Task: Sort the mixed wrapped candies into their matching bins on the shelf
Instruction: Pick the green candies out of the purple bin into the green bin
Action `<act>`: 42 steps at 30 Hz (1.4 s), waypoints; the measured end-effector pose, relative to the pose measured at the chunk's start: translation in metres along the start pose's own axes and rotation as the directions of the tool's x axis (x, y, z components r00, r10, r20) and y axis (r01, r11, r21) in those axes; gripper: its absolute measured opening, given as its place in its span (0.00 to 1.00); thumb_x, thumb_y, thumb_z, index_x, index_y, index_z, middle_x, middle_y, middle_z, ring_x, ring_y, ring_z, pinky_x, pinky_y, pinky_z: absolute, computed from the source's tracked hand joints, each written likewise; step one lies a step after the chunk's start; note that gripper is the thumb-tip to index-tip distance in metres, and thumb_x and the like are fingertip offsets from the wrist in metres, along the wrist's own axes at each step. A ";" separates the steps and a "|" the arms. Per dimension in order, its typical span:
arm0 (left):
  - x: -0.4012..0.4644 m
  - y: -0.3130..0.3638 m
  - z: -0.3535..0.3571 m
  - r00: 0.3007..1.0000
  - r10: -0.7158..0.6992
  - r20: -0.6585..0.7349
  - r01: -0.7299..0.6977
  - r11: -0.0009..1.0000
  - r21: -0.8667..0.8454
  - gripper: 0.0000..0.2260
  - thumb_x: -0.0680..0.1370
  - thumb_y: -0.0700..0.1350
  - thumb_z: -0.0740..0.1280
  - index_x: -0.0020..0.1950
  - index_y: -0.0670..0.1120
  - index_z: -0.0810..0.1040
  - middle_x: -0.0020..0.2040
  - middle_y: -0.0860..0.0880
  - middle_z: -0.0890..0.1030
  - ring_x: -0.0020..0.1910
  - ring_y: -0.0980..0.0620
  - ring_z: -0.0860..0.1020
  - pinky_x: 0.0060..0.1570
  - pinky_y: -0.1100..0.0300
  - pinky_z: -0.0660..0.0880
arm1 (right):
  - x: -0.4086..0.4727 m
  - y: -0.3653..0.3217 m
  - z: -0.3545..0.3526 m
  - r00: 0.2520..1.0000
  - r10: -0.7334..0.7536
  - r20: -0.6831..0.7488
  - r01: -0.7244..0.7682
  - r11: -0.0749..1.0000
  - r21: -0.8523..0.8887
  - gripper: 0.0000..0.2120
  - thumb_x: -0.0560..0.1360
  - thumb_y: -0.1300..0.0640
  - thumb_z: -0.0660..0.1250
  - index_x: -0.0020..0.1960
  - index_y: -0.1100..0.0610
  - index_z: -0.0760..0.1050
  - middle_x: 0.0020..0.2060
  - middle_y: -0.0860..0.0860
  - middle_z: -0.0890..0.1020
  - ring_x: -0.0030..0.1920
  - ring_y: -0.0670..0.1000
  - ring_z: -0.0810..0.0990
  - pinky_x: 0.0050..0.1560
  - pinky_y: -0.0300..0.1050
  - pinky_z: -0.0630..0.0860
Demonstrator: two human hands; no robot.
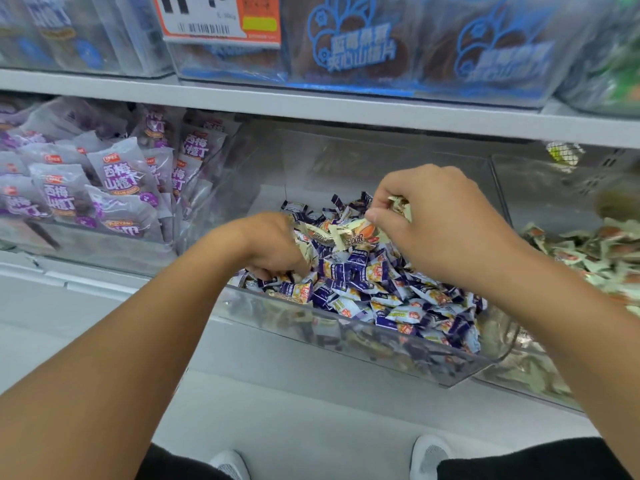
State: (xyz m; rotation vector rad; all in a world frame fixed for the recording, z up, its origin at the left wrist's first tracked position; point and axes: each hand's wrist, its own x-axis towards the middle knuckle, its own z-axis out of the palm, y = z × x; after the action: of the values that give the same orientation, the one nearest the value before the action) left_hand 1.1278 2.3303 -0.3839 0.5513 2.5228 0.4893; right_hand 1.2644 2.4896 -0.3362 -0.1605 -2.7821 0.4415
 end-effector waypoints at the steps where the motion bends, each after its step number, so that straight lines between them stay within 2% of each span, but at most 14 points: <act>1: -0.002 -0.002 -0.002 1.000 -0.002 -0.013 0.002 0.999 -0.046 0.13 0.72 0.49 0.75 0.39 0.42 0.76 0.35 0.44 0.78 0.32 0.46 0.78 0.37 0.58 0.81 | -0.003 0.003 -0.003 1.000 0.014 -0.005 -0.014 1.000 0.014 0.08 0.78 0.47 0.67 0.43 0.49 0.79 0.40 0.48 0.81 0.45 0.56 0.78 0.46 0.49 0.74; 5: -0.011 -0.008 -0.011 0.991 0.006 -0.136 -0.034 0.978 -0.208 0.15 0.74 0.48 0.74 0.37 0.44 0.70 0.27 0.45 0.70 0.26 0.48 0.67 0.29 0.61 0.66 | -0.011 0.013 -0.012 0.998 0.049 -0.030 -0.047 0.998 0.041 0.09 0.78 0.47 0.67 0.41 0.48 0.78 0.41 0.47 0.82 0.47 0.55 0.78 0.46 0.49 0.72; 9: -0.025 0.001 -0.011 0.982 0.072 -0.176 -0.143 0.887 -0.439 0.12 0.72 0.49 0.76 0.44 0.41 0.80 0.33 0.47 0.73 0.34 0.50 0.70 0.34 0.58 0.68 | -0.020 0.020 -0.022 0.997 0.055 -0.059 -0.051 0.996 0.067 0.09 0.78 0.48 0.68 0.40 0.48 0.78 0.37 0.44 0.81 0.42 0.51 0.79 0.48 0.50 0.75; 13: -0.046 0.040 -0.003 0.940 0.284 -0.190 -0.341 0.749 -0.568 0.06 0.72 0.49 0.76 0.41 0.47 0.83 0.35 0.46 0.74 0.35 0.50 0.69 0.35 0.57 0.65 | -0.031 0.040 -0.048 0.990 0.141 -0.004 -0.135 0.953 0.272 0.09 0.78 0.50 0.69 0.40 0.52 0.80 0.23 0.37 0.77 0.23 0.38 0.74 0.28 0.31 0.67; 15: -0.056 0.065 0.004 0.908 0.369 -0.200 -0.415 0.721 -0.555 0.07 0.73 0.49 0.75 0.42 0.46 0.83 0.35 0.45 0.73 0.34 0.50 0.69 0.33 0.58 0.64 | -0.041 0.063 -0.066 0.971 0.225 0.085 -0.239 0.865 0.440 0.11 0.78 0.50 0.70 0.40 0.54 0.80 0.28 0.44 0.80 0.23 0.40 0.72 0.27 0.30 0.65; 17: -0.062 0.090 0.012 0.877 0.430 -0.215 -0.477 0.723 -0.500 0.07 0.73 0.50 0.75 0.42 0.46 0.83 0.32 0.48 0.74 0.33 0.51 0.69 0.34 0.60 0.64 | -0.056 0.092 -0.084 0.928 0.328 0.177 -0.371 0.769 0.520 0.11 0.78 0.50 0.69 0.39 0.55 0.79 0.33 0.51 0.79 0.31 0.45 0.74 0.33 0.39 0.68; 20: -0.065 0.127 0.027 0.822 0.512 -0.249 -0.567 0.708 -0.421 0.07 0.74 0.51 0.75 0.42 0.48 0.84 0.25 0.57 0.74 0.25 0.57 0.68 0.26 0.69 0.63 | -0.081 0.133 -0.095 0.829 0.503 0.244 -0.542 0.620 0.567 0.09 0.77 0.52 0.71 0.43 0.57 0.80 0.34 0.49 0.77 0.35 0.49 0.71 0.32 0.40 0.65; 24: -0.056 0.170 0.049 0.775 0.578 -0.256 -0.630 0.670 -0.393 0.06 0.73 0.51 0.75 0.40 0.49 0.84 0.27 0.53 0.77 0.25 0.56 0.69 0.27 0.66 0.65 | -0.102 0.166 -0.093 0.709 0.629 0.317 -0.669 0.461 0.582 0.05 0.77 0.56 0.71 0.44 0.57 0.79 0.35 0.51 0.75 0.30 0.46 0.65 0.31 0.40 0.60; 27: -0.048 0.194 0.064 0.758 0.596 -0.264 -0.652 0.699 -0.295 0.06 0.71 0.54 0.75 0.40 0.52 0.84 0.30 0.54 0.79 0.27 0.56 0.72 0.34 0.62 0.68 | -0.108 0.180 -0.093 0.701 0.628 0.338 -0.670 0.416 0.615 0.06 0.78 0.56 0.70 0.42 0.55 0.79 0.35 0.51 0.76 0.30 0.46 0.64 0.27 0.38 0.60; 31: -0.038 0.217 0.080 0.745 0.585 -0.320 -0.662 0.705 -0.253 0.11 0.72 0.54 0.75 0.39 0.46 0.83 0.26 0.53 0.77 0.22 0.59 0.71 0.26 0.66 0.68 | -0.112 0.187 -0.096 0.673 0.677 0.297 -0.669 0.386 0.635 0.17 0.80 0.46 0.66 0.51 0.60 0.82 0.37 0.51 0.81 0.29 0.45 0.64 0.26 0.38 0.58; 35: -0.029 0.230 0.089 0.765 0.594 -0.250 -0.644 0.695 -0.320 0.14 0.76 0.55 0.71 0.49 0.44 0.81 0.34 0.47 0.83 0.23 0.55 0.78 0.25 0.66 0.72 | -0.113 0.194 -0.097 0.664 0.681 0.310 -0.626 0.280 0.728 0.24 0.79 0.40 0.64 0.55 0.60 0.82 0.42 0.54 0.84 0.29 0.46 0.68 0.26 0.37 0.61; 37: -0.024 0.233 0.091 0.772 0.602 -0.204 -0.631 0.692 -0.351 0.12 0.78 0.54 0.69 0.54 0.47 0.81 0.38 0.47 0.84 0.28 0.53 0.81 0.31 0.63 0.78 | -0.112 0.197 -0.097 0.664 0.683 0.305 -0.612 0.262 0.746 0.24 0.79 0.41 0.63 0.56 0.62 0.82 0.43 0.55 0.84 0.30 0.47 0.70 0.25 0.37 0.63; 39: -0.019 0.233 0.091 0.775 0.601 -0.197 -0.629 0.702 -0.335 0.08 0.80 0.52 0.67 0.54 0.49 0.81 0.41 0.48 0.84 0.31 0.52 0.79 0.33 0.61 0.76 | -0.112 0.199 -0.096 0.661 0.685 0.307 -0.602 0.239 0.762 0.24 0.79 0.41 0.64 0.57 0.63 0.81 0.44 0.56 0.84 0.32 0.48 0.73 0.26 0.37 0.66; 42: -0.016 0.232 0.089 0.767 0.628 -0.132 -0.623 0.681 -0.384 0.10 0.80 0.51 0.66 0.60 0.51 0.78 0.47 0.49 0.84 0.44 0.47 0.82 0.50 0.53 0.79 | -0.108 0.199 -0.093 0.656 0.693 0.299 -0.579 0.208 0.788 0.25 0.79 0.41 0.64 0.57 0.63 0.81 0.53 0.57 0.83 0.46 0.51 0.77 0.34 0.43 0.77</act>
State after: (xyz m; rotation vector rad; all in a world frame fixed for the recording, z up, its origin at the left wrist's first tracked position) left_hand 1.2552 2.5409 -0.3482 1.2486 2.0580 1.2270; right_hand 1.4092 2.6875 -0.3475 -1.0844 -1.8668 1.8610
